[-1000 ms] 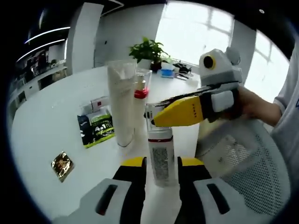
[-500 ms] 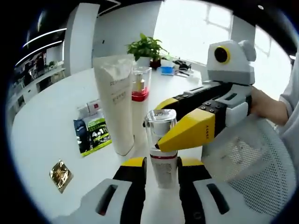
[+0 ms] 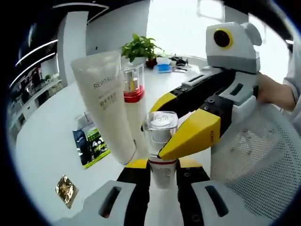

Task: Arrange the skincare products in the storage area until every visible bottle or jar stands upright without overlapping.

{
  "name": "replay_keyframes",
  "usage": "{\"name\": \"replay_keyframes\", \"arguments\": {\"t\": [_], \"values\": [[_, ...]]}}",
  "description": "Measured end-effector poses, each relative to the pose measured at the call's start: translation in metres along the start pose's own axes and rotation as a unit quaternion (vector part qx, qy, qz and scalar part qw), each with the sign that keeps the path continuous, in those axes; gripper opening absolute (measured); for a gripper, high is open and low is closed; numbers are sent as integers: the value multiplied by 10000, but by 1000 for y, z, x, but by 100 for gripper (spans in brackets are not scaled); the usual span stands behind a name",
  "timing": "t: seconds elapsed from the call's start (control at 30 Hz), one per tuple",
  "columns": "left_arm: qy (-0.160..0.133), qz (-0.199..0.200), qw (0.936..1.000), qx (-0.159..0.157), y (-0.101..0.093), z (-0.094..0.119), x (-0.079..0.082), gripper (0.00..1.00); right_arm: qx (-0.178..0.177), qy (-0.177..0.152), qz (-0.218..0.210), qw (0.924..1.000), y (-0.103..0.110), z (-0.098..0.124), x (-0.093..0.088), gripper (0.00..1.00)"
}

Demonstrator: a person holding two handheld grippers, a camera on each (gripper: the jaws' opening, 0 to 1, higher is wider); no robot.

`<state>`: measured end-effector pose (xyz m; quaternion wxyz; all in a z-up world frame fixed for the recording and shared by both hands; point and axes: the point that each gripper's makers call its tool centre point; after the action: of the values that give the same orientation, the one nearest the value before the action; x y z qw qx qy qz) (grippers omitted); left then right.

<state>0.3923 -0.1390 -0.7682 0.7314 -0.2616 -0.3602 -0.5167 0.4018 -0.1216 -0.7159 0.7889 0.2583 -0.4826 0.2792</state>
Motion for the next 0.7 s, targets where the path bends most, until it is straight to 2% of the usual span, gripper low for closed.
{"name": "replay_keyframes", "arguments": {"t": [0.3,0.43,0.7], "values": [[-195,9,9998,46,1,-6,-1,17,-148,182,517,9984,0,-2,-5,20],[-157,21,9999,16,1,-9,-6,17,-186,322,629,9973,0,-5,-9,21],[-265,10,9996,-8,2,-10,-3,17,-238,332,807,9959,0,-4,-8,21]]}}
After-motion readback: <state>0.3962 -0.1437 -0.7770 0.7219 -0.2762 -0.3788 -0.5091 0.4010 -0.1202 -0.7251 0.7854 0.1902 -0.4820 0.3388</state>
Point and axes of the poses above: the point that each gripper's makers call its tool centre point, and the gripper's own axes: z roughly backward along the fingers, y roughly to its left, x roughly out of its top, and after that the axes turned 3 degrees about y, right-handed
